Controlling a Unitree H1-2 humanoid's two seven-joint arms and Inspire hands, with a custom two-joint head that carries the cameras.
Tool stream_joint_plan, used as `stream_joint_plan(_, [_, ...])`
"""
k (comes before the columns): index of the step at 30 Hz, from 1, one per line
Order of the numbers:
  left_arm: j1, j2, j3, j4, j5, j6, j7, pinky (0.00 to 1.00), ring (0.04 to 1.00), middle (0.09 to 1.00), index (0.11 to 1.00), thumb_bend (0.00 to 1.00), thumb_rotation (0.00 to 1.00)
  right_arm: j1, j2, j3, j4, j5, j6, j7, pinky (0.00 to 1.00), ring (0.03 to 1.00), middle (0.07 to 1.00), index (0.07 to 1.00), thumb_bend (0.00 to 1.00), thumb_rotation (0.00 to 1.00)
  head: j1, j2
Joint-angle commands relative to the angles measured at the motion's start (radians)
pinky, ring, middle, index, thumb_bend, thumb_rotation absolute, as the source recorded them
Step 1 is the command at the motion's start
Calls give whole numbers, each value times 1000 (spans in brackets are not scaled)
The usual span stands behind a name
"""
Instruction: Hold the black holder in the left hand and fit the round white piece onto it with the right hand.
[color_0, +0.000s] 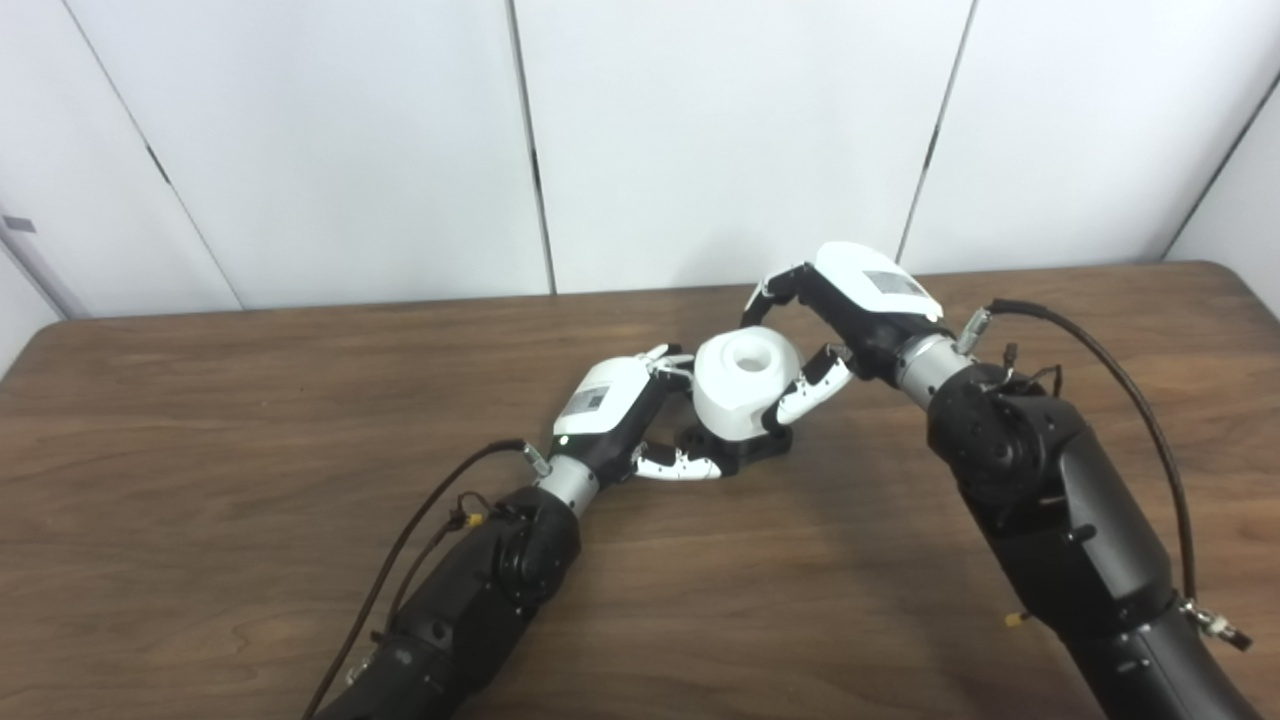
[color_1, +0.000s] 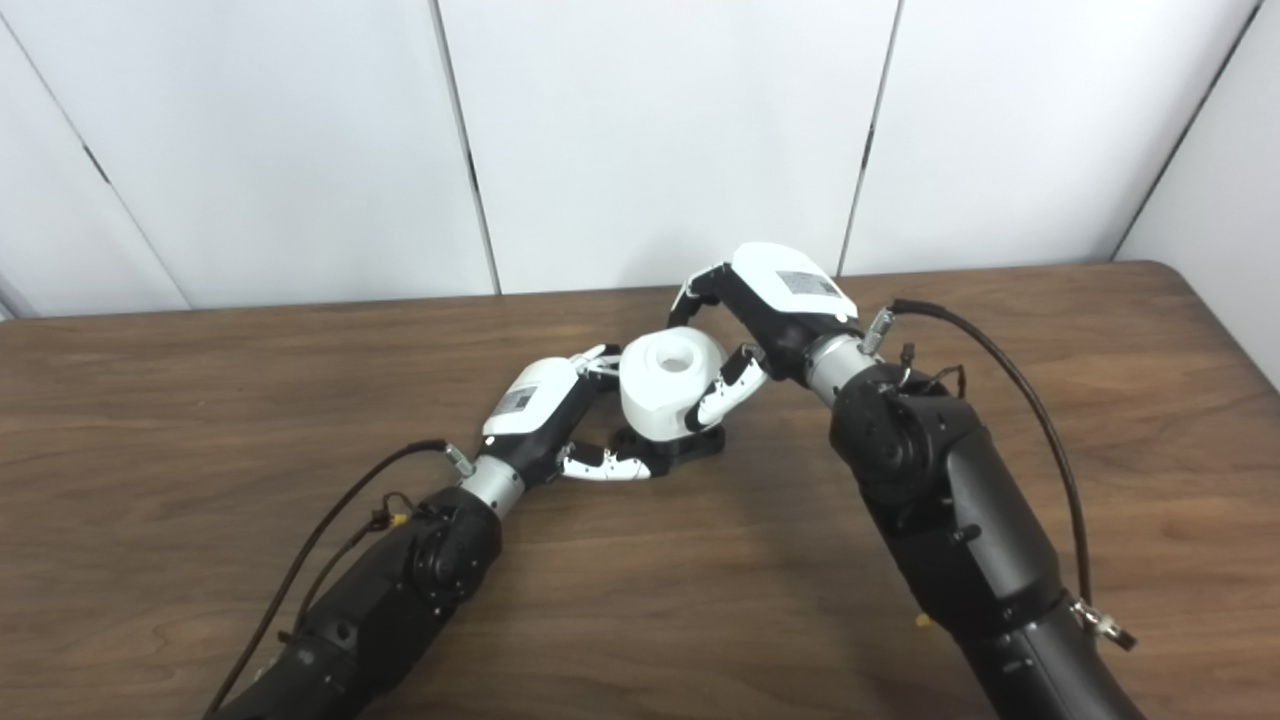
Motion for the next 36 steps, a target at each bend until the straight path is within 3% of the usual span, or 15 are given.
stream_joint_plan(1, [52, 5, -20, 20, 17, 12, -36, 931, 949, 856, 476, 523, 75, -32, 0, -12, -1, 7, -17, -39, 751, 769, 714, 480, 522, 132, 0, 1])
stream_joint_plan(8, [52, 0, -19, 13, 7, 17, -48, 952, 955, 858, 476, 523, 74, -52, 11, -2, 4, 16, -4, -52, 772, 794, 717, 481, 522, 131, -4, 3])
stream_joint_plan(26, [43, 1, -20, 18, 9, 12, -43, 930, 953, 856, 475, 523, 75, -60, 20, 41, 52, 14, -15, -77, 716, 751, 716, 480, 523, 133, 6, 3])
stream_joint_plan(36, [41, 7, -18, 25, 9, 3, -35, 912, 943, 852, 475, 522, 76, -60, -17, 77, 53, 8, -23, -56, 730, 764, 711, 481, 522, 130, 5, 10])
